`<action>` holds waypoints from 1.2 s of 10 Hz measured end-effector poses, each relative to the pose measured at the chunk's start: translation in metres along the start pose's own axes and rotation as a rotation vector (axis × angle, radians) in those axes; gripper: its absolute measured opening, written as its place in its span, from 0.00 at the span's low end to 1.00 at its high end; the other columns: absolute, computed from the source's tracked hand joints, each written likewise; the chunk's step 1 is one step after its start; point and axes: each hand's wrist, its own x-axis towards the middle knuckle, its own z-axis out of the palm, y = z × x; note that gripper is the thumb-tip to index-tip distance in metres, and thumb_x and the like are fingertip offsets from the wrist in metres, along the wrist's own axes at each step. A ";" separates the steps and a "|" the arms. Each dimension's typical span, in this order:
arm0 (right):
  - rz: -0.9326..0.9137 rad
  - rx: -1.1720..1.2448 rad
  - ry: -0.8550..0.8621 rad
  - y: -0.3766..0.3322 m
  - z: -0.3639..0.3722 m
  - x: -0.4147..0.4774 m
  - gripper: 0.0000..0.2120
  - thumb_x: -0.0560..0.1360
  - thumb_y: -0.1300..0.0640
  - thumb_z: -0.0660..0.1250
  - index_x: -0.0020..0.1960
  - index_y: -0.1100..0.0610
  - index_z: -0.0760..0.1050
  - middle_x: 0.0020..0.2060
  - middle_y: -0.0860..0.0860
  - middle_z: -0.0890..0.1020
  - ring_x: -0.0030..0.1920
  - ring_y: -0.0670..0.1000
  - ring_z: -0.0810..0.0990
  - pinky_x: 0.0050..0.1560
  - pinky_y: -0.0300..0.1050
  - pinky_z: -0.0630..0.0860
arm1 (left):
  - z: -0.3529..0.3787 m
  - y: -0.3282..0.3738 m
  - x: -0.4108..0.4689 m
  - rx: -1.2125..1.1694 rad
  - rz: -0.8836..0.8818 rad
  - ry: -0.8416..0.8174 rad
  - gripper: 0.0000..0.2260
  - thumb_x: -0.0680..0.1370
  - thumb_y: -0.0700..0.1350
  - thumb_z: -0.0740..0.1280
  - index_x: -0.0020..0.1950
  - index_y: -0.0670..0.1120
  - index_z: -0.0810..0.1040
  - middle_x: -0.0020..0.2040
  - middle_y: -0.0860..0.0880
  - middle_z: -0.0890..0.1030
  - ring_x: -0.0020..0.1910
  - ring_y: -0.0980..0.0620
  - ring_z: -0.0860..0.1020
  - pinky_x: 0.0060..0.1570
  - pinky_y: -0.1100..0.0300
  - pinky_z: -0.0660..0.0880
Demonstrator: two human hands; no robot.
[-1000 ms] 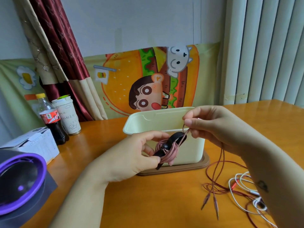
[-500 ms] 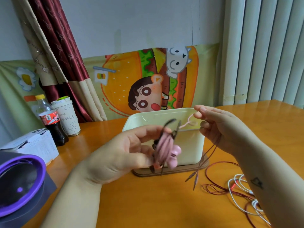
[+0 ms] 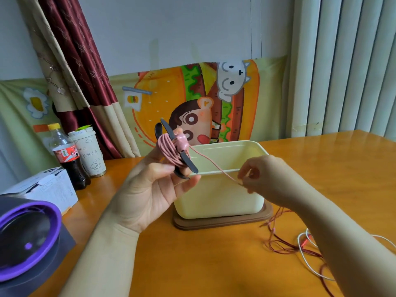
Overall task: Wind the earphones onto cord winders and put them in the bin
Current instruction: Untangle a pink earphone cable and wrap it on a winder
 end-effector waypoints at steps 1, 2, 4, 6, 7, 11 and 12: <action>-0.021 -0.066 -0.246 -0.008 0.001 -0.006 0.05 0.76 0.59 0.66 0.49 0.53 0.81 0.38 0.46 0.83 0.38 0.44 0.81 0.44 0.41 0.81 | 0.000 -0.002 -0.002 -0.041 0.047 -0.094 0.20 0.62 0.32 0.76 0.52 0.44 0.84 0.47 0.44 0.83 0.37 0.50 0.83 0.40 0.54 0.82; -0.063 -0.107 -0.319 -0.014 0.005 -0.010 0.06 0.77 0.58 0.66 0.51 0.53 0.81 0.43 0.47 0.83 0.42 0.44 0.80 0.47 0.41 0.80 | -0.002 -0.005 -0.002 -0.038 0.103 -0.125 0.23 0.62 0.33 0.75 0.55 0.47 0.84 0.55 0.46 0.84 0.39 0.52 0.83 0.41 0.55 0.81; -0.134 0.006 -0.133 -0.021 0.009 -0.006 0.13 0.79 0.62 0.60 0.57 0.52 0.80 0.51 0.45 0.83 0.48 0.41 0.78 0.46 0.26 0.71 | 0.014 -0.006 -0.005 0.215 0.026 -0.036 0.18 0.68 0.34 0.65 0.55 0.48 0.81 0.52 0.50 0.85 0.40 0.54 0.83 0.40 0.59 0.81; 0.010 1.150 -0.276 -0.042 0.008 -0.007 0.22 0.68 0.60 0.57 0.61 0.55 0.75 0.51 0.52 0.84 0.54 0.49 0.81 0.64 0.48 0.73 | 0.023 -0.006 -0.007 0.257 0.016 -0.035 0.18 0.69 0.32 0.69 0.53 0.50 0.82 0.50 0.50 0.85 0.39 0.55 0.83 0.42 0.58 0.81; 0.020 1.314 -0.447 -0.048 0.013 -0.010 0.26 0.65 0.61 0.56 0.62 0.55 0.74 0.50 0.56 0.81 0.51 0.52 0.79 0.65 0.54 0.70 | 0.025 -0.005 -0.009 0.258 0.022 -0.037 0.19 0.69 0.33 0.69 0.57 0.48 0.80 0.52 0.49 0.85 0.41 0.53 0.83 0.39 0.61 0.81; 0.081 1.428 -0.486 -0.051 0.005 -0.014 0.11 0.74 0.63 0.59 0.52 0.58 0.77 0.37 0.54 0.75 0.27 0.47 0.66 0.27 0.38 0.67 | 0.035 0.002 -0.011 0.096 0.146 0.042 0.18 0.68 0.32 0.68 0.55 0.47 0.80 0.50 0.50 0.85 0.38 0.55 0.83 0.35 0.64 0.79; -0.069 0.756 -0.190 -0.052 0.001 -0.019 0.12 0.81 0.59 0.58 0.51 0.51 0.81 0.33 0.49 0.75 0.27 0.44 0.67 0.27 0.34 0.63 | 0.034 0.006 -0.010 0.046 0.222 0.116 0.19 0.68 0.36 0.65 0.57 0.47 0.79 0.49 0.51 0.84 0.39 0.57 0.82 0.36 0.65 0.78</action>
